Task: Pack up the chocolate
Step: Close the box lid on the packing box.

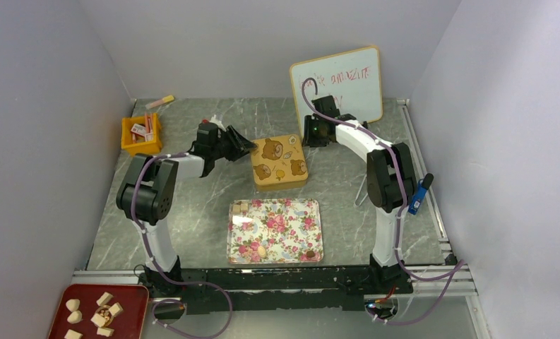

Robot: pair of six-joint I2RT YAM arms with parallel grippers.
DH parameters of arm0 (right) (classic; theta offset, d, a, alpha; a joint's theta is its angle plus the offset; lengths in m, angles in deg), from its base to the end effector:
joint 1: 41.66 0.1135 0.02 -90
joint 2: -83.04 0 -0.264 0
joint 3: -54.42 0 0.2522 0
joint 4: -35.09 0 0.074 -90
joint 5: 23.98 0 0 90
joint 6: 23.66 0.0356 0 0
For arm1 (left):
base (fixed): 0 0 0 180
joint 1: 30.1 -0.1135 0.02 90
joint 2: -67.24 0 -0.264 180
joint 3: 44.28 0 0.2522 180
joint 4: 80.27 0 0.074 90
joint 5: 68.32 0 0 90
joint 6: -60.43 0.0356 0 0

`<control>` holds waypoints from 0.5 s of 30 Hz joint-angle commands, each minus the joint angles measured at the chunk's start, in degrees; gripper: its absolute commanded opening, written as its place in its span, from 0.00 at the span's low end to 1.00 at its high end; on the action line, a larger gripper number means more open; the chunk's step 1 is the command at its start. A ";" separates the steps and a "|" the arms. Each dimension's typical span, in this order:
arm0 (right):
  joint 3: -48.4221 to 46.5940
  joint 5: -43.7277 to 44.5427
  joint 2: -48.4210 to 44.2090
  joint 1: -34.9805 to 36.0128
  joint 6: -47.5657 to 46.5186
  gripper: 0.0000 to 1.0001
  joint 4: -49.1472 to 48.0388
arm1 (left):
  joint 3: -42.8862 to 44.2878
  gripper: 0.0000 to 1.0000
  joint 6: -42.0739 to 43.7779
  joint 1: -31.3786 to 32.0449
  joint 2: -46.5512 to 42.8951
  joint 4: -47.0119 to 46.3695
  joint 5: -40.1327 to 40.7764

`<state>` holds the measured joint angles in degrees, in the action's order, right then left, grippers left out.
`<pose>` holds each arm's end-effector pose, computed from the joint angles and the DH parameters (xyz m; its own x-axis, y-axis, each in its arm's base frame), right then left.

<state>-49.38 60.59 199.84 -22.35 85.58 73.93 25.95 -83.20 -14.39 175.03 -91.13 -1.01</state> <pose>0.4258 0.1528 0.2064 -0.8273 0.0577 -0.5588 -0.1184 0.9545 0.2739 0.3775 -0.1205 0.1631 -0.7248 -0.5679 -0.3902 -0.0034 0.5693 -0.8221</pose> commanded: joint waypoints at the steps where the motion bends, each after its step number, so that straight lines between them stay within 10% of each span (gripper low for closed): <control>1: 0.26 -0.19 1.26 -0.36 0.44 0.37 -1.09 | 3.24 0.45 0.94 -0.24 1.29 -0.78 -1.34; 15: -0.01 -0.21 1.47 -0.55 0.36 0.37 -1.51 | 5.23 0.45 1.39 -0.32 2.73 0.26 -1.25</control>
<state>-49.16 60.02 201.37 -22.72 85.65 73.93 29.36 -83.18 -14.72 177.63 -90.56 -0.99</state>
